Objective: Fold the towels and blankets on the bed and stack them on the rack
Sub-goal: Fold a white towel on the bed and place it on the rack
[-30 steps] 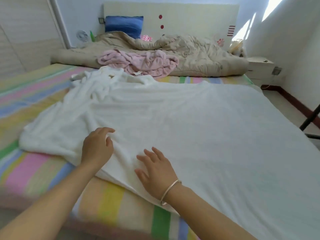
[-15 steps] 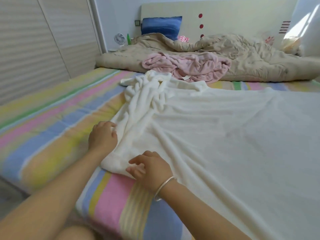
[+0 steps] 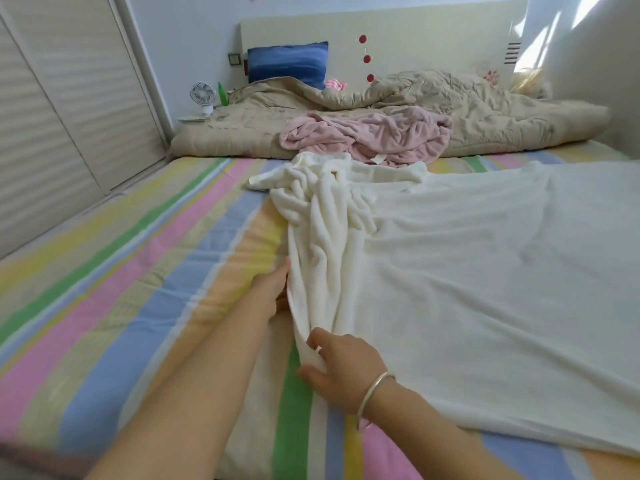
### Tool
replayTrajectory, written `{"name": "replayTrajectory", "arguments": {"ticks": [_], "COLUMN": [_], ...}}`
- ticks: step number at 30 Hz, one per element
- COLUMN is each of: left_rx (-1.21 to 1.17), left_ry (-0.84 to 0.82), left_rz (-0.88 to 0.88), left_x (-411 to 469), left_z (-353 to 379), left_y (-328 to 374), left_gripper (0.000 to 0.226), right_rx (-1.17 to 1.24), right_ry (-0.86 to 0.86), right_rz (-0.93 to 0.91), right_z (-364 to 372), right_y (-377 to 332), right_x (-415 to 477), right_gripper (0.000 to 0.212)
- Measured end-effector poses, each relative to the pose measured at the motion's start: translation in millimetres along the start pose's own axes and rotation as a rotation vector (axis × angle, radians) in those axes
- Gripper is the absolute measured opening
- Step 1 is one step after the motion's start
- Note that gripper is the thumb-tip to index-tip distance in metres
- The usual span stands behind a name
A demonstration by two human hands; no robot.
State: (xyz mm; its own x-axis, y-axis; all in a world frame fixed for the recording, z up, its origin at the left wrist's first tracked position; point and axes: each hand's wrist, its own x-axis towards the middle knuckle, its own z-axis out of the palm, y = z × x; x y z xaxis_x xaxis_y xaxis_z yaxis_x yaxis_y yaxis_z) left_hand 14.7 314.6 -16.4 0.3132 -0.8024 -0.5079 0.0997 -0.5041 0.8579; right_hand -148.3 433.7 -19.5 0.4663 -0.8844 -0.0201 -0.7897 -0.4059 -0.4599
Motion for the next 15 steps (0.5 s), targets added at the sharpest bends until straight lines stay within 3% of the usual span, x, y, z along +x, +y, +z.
{"name": "replayTrajectory", "arguments": {"ticks": [3,5,8,10,13,15], "left_rx": [0.017,-0.028,0.221,0.423,0.498,0.506], "left_ry": [-0.132,-0.077,0.280,0.502,0.682,0.710], "left_rz": [-0.006,0.045,0.201,0.250,0.231,0.226], "left_x": [-4.2,-9.0,-25.6,-41.5,-68.9,-80.9], "left_z": [4.1,-0.9,-39.5,-79.3,-133.4,-149.6], "left_y": [3.7,1.0,-0.8,-8.2,-36.8,-59.7], "left_gripper": [0.039,0.036,0.055,0.047,0.039,0.035], "right_rx": [0.148,0.164,0.063,0.013,-0.009,-0.054], "right_ry": [-0.051,-0.085,-0.110,-0.125,-0.137,-0.172], "right_rz": [-0.061,-0.086,-0.140,-0.186,-0.272,-0.313], "right_z": [-8.6,-15.8,-19.6,-19.2,-14.0,-4.6], "right_y": [-2.2,-2.9,-11.9,-24.2,-41.7,-48.4], "right_x": [-5.4,-9.7,-13.6,-14.0,-13.5,-17.7], "right_gripper": [0.019,0.019,0.026,0.035,0.035,0.027]}}
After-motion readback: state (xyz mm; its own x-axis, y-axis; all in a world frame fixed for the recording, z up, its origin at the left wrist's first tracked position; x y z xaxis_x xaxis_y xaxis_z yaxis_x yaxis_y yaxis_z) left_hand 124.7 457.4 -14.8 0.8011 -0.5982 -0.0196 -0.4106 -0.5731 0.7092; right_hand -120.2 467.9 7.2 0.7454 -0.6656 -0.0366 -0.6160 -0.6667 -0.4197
